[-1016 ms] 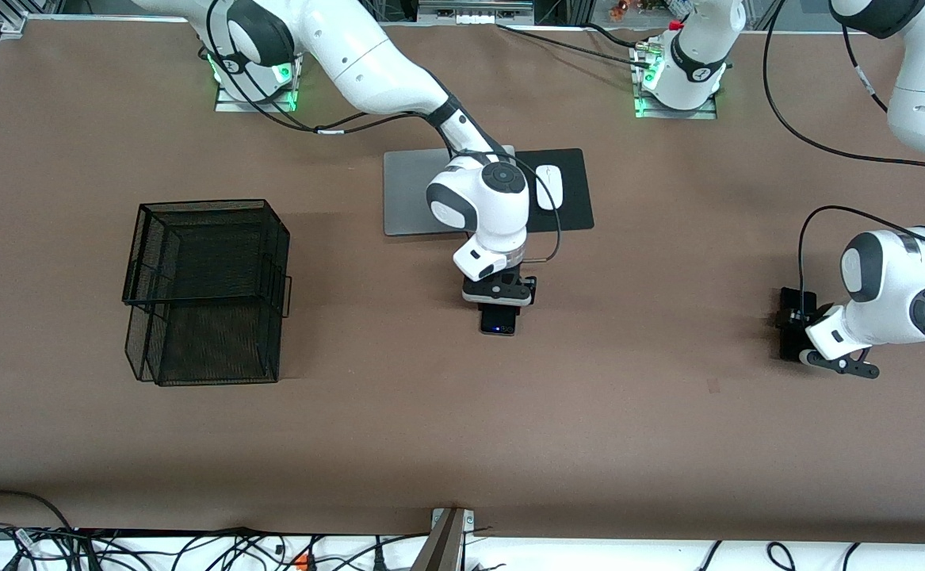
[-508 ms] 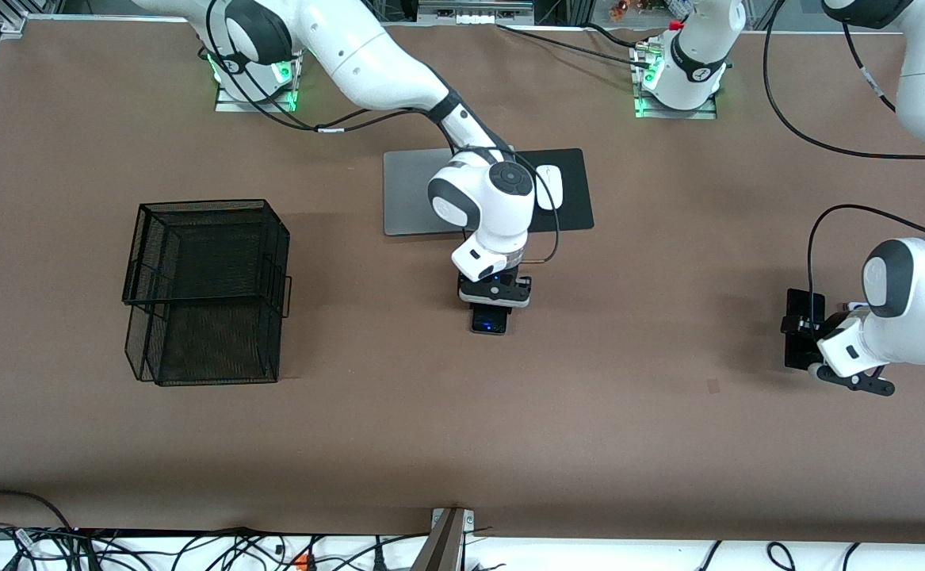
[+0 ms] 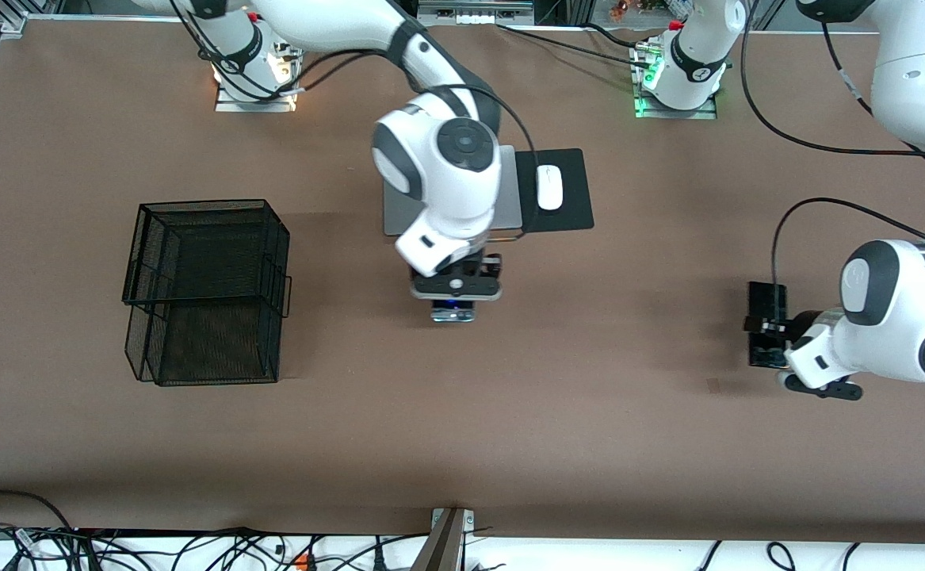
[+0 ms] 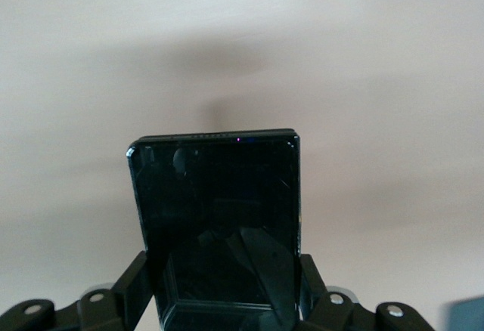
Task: Place phones with both arms
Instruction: 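Put the flip phone in the basket while the left gripper sets down the tall phone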
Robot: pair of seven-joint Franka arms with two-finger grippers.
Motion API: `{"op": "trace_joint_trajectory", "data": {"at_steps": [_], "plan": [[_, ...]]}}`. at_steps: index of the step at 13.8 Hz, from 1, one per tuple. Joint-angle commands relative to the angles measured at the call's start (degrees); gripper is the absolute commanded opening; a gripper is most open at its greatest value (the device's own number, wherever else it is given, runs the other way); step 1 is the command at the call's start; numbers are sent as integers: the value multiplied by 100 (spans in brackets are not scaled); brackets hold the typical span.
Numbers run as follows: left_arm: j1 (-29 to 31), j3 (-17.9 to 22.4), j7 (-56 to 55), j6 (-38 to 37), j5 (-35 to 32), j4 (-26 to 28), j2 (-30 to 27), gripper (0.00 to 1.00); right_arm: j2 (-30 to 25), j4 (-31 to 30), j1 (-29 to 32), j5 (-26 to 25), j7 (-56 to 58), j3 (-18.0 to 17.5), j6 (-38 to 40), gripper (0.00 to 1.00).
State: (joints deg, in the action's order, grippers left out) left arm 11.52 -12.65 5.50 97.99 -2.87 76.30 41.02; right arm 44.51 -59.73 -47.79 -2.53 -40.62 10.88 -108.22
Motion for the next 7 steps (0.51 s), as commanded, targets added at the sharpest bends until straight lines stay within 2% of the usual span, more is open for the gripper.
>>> {"op": "trace_joint_trajectory", "data": {"at_steps": [1, 4, 7], "plan": [[-430, 61, -740, -219, 707, -168, 2, 38, -1309, -1738, 321, 86, 816, 45, -180, 55], [-1341, 61, -1627, -115, 937, -177, 55, 38, -2706, -3592, 586, 95, 1914, 396, -768, 55], [-2457, 70, -2167, 1025, 929, -177, 309, 39, -3868, -5579, 613, 95, 3013, 1151, -1805, 55]]}}
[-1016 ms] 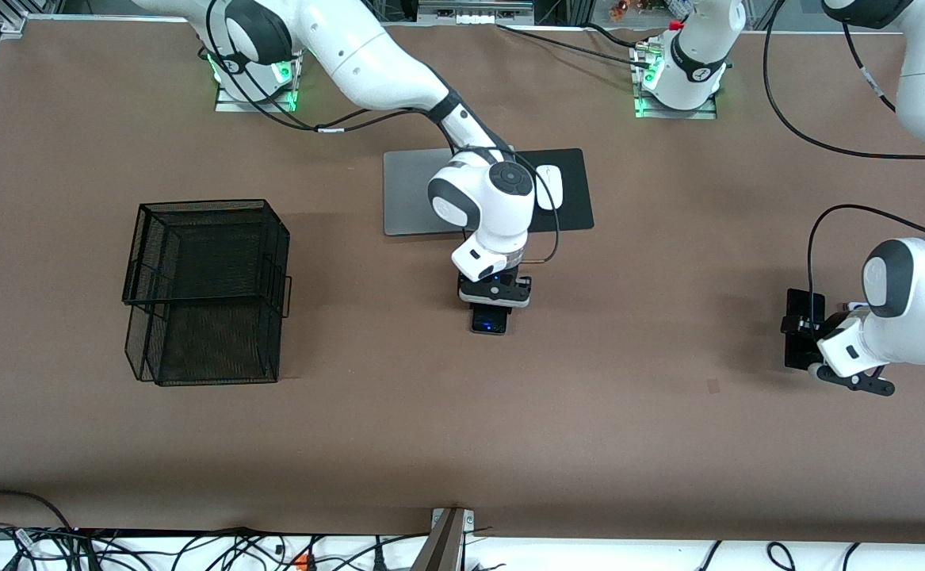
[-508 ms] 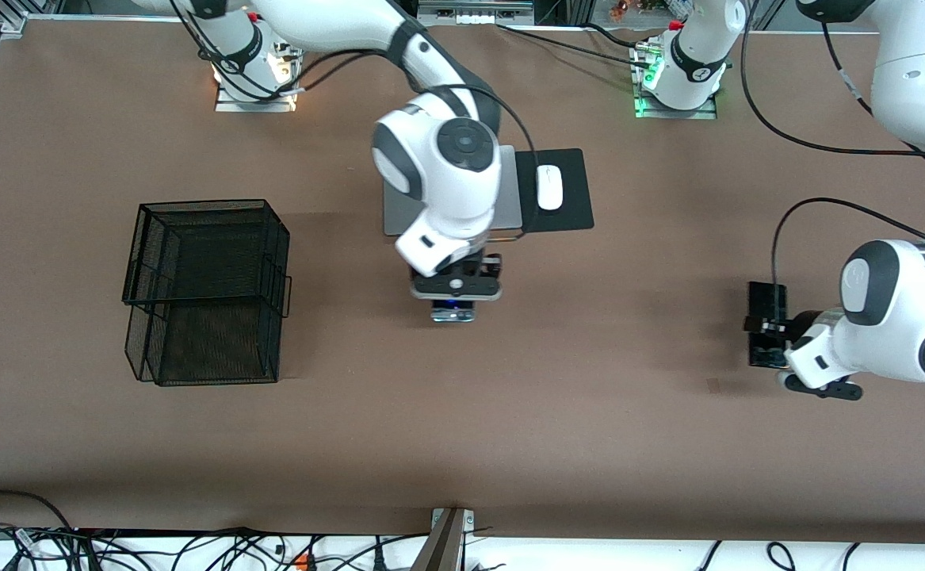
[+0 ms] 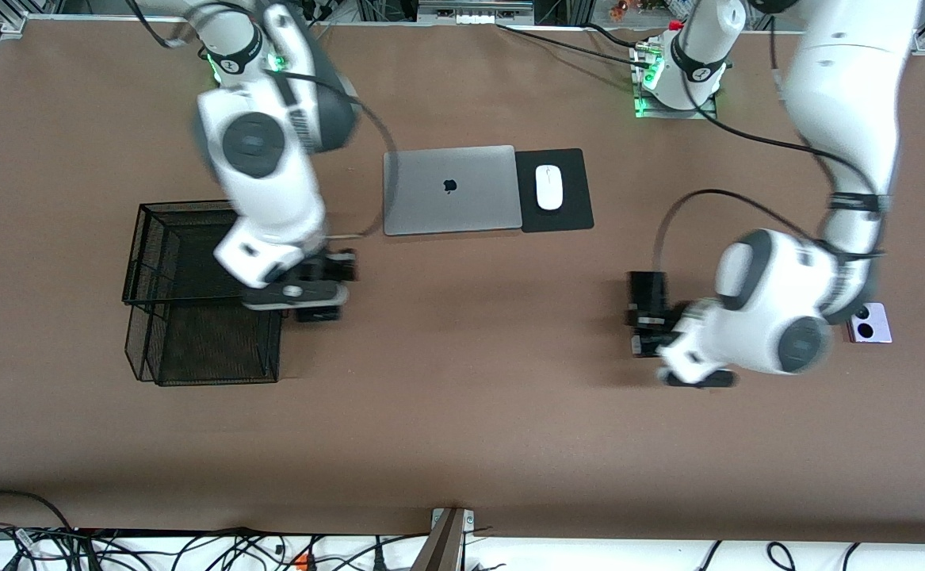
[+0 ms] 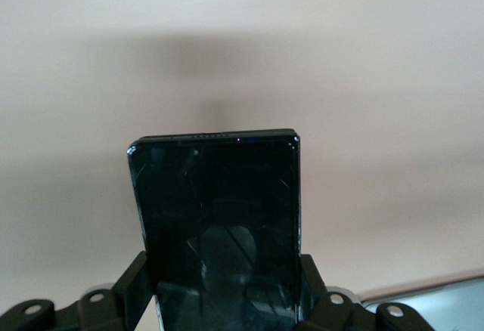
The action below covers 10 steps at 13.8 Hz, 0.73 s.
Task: Place phones with both arms
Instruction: 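Put the flip phone in the basket while the left gripper sets down the tall phone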
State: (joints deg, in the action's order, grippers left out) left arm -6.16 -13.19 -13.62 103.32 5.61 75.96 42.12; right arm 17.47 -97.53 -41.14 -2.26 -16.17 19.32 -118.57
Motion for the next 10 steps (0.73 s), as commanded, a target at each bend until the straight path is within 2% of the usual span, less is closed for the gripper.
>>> {"op": "trace_joint_trajectory", "data": {"at_steps": [1, 3, 5, 8, 10], "plan": [[-972, 124, -429, 870, 90, -143, 339, 40, -1463, -2239, -52, 68, 832, 535, -886, 55], [-1403, 124, -1139, 1617, 90, -143, 655, 40, -1982, -2839, -61, 68, 1438, 1080, -896, 55], [-1825, 141, -1659, 2304, 64, -143, 954, 40, -2239, -3200, -61, 24, 1861, 1546, -904, 55], [-2117, 186, -1871, 2762, 46, -143, 1306, 43, -2301, -3456, -61, 6, 2476, 2188, -992, 56], [-2239, 186, -1907, 3114, 46, -143, 1438, 53, -2231, -3544, -52, -20, 2750, 2522, -1149, 56]]}}
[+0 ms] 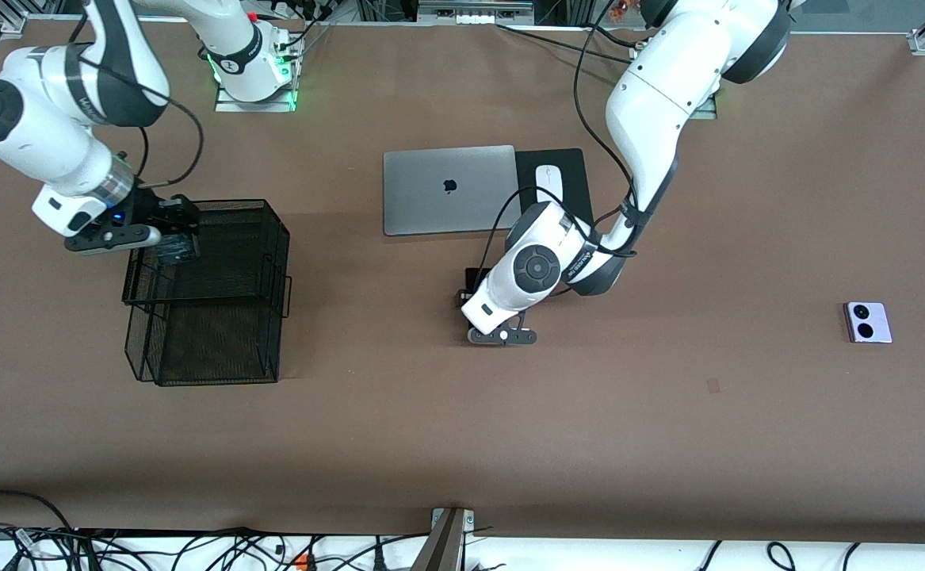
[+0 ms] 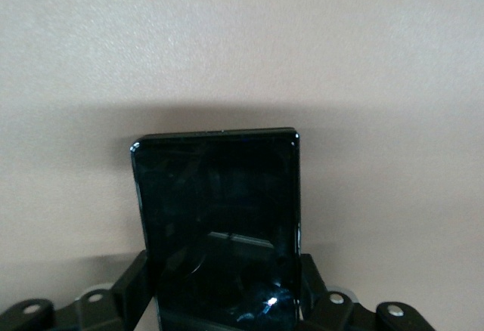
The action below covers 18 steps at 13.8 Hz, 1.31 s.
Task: Place phones with both arms
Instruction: 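Put the flip phone in the basket while the left gripper sets down the tall phone, then move the right gripper to the tall phone while the left gripper reaches the white phone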
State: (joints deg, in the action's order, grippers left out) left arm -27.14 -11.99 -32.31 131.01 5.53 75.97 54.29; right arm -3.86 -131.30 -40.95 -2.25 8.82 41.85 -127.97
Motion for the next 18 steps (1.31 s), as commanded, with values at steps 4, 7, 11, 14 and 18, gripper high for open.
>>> {"op": "trace_joint_trajectory", "data": {"at_steps": [4, 7, 11, 14, 18], "plan": [[-63, 66, 23, 329, -8, -135, 56, 100, 692, -159, 8, 22, 322, 490, -956, 56], [68, 57, 14, -38, 18, -109, -321, 100, 799, -133, 0, 162, 225, 490, -1133, 56], [876, 30, 285, -2040, -17, -100, -1349, 100, 1036, -54, -18, 645, 225, 490, -1134, 58], [1525, 127, 1197, -3342, -542, -109, -1763, 100, 1097, 51, -53, 778, 94, 438, -1073, 58], [2702, 127, 2421, -3890, -1614, -21, -1800, 100, 1098, 87, -158, 778, -12, 438, -1046, 58]]}}
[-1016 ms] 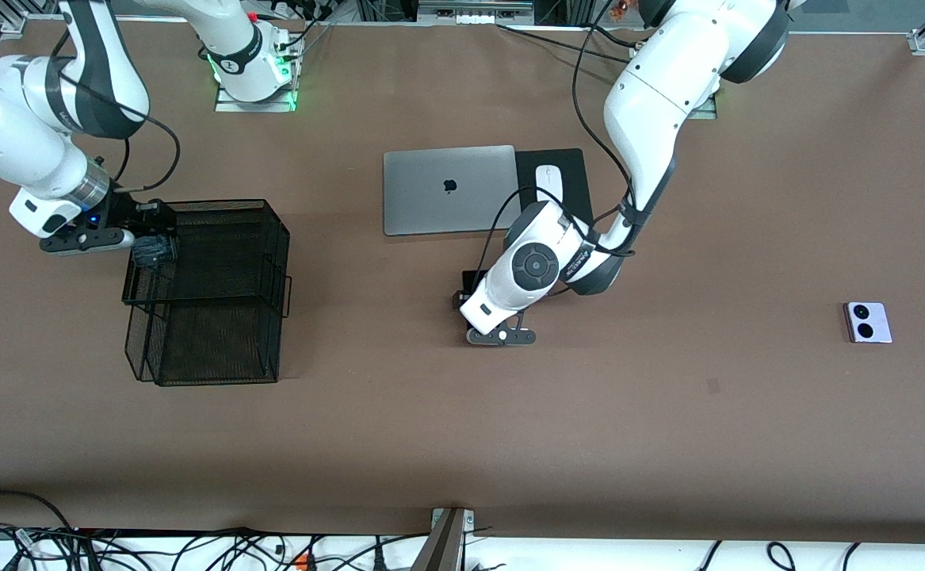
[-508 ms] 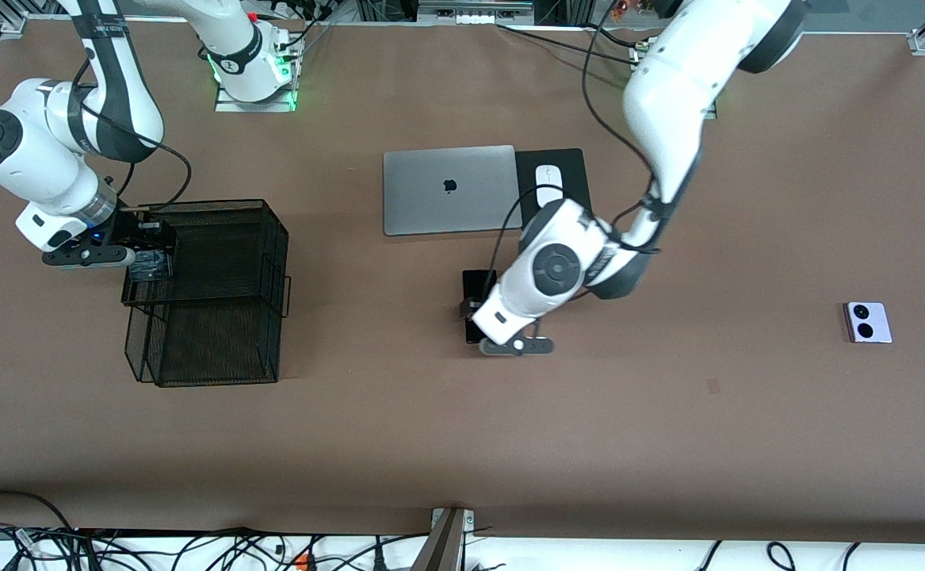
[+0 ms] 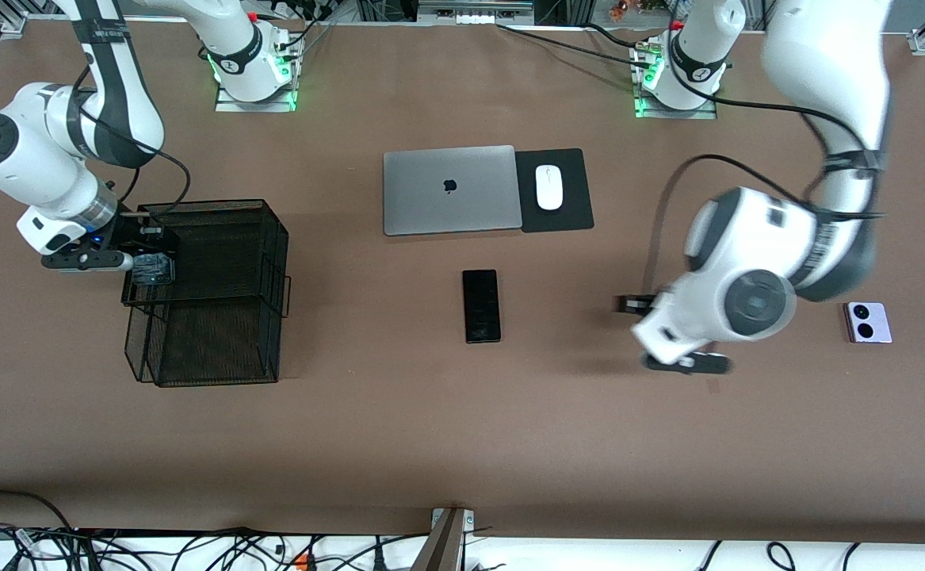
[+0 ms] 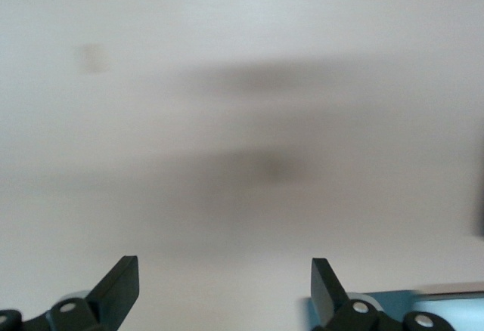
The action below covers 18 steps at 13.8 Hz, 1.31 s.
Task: Place phones with both arms
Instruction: 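Move the right gripper to the tall phone while the left gripper reaches the white phone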
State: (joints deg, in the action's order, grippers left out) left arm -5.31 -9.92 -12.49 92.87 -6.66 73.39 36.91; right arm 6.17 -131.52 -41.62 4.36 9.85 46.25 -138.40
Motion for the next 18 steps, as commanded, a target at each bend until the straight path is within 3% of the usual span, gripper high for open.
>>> {"op": "trace_joint_trajectory", "data": {"at_steps": [1, 3, 4, 5, 7, 9, 11, 14, 18], "plan": [[835, -71, 458, -76, -623, 246, -9, 100, 95, 162, -144, 118, -176, -11, -2, 58], [1495, -71, 659, -41, -967, 254, 280, 100, 147, 171, -145, 118, -124, -2, -2, 58], [1828, -71, 1087, 38, -1064, 324, 404, 100, 217, 171, -127, 118, -124, -2, -11, 64], [2093, -62, 1526, 386, -1231, 394, 466, 100, 226, 188, -119, 118, -185, -2, -3, 100], [2628, -62, 1977, 1500, -1573, 701, 658, 100, 218, 346, -118, 118, -185, -2, 198, 100], [3209, -62, 2546, 2451, -1715, 1044, 704, 100, 226, 950, -136, 118, -255, -2, 1082, 100], [3562, -62, 2988, 2666, -1716, 1168, 712, 100, 314, 1696, -171, 109, -510, -63, 2015, 100], [3651, -62, 3068, 2701, -1724, 1221, 782, 100, 577, 2725, -171, 109, -1245, -711, 2773, 100], [3792, -62, 3209, 2867, -1724, 1221, 976, 100, 1419, 3956, -180, 118, -3537, -2125, 2863, 100]]}}
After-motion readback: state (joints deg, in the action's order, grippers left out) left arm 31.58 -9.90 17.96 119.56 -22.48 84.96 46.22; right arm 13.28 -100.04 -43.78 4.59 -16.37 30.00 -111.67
